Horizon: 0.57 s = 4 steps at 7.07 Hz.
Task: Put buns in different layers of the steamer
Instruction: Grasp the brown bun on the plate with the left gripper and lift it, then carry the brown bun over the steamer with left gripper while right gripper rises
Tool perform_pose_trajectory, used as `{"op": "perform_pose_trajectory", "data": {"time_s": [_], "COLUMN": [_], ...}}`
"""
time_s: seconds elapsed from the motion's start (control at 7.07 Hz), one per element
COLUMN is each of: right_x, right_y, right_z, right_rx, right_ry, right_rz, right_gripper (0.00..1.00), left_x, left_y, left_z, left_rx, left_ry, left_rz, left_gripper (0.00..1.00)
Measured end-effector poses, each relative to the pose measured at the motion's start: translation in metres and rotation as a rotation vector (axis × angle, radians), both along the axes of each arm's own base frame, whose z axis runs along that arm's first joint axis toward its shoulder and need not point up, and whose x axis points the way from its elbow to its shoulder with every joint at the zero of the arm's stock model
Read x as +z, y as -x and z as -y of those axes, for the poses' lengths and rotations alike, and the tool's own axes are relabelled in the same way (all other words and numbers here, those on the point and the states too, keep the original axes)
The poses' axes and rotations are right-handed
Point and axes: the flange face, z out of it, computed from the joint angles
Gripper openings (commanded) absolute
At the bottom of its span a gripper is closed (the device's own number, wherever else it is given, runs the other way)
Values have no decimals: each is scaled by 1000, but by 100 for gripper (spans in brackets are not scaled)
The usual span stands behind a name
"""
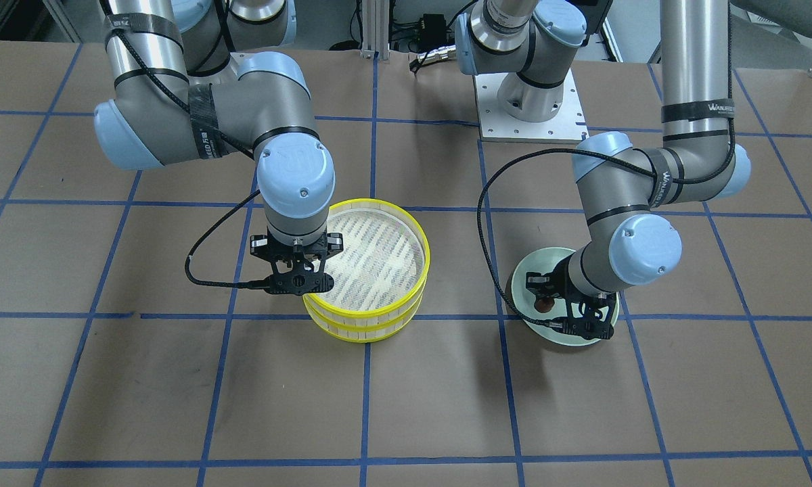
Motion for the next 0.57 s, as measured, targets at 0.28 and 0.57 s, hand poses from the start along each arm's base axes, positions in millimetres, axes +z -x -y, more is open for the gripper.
{"op": "perform_pose_trajectory", "data": {"time_s": [0.28,0.57], "right_x": [24,105], "right_y": [3,19], "right_z": [4,-10], "right_rx": [-3,-31], "right_ry": [65,198], "right_rz": [19,98], "right_gripper": [100,100], "left_x": [40,102], "left_y": [5,19], "left_z": [0,-8], "left_rx": [-6,6], "left_ry": [64,130], "left_rz": [-2,-49], "left_gripper": [0,0]}}
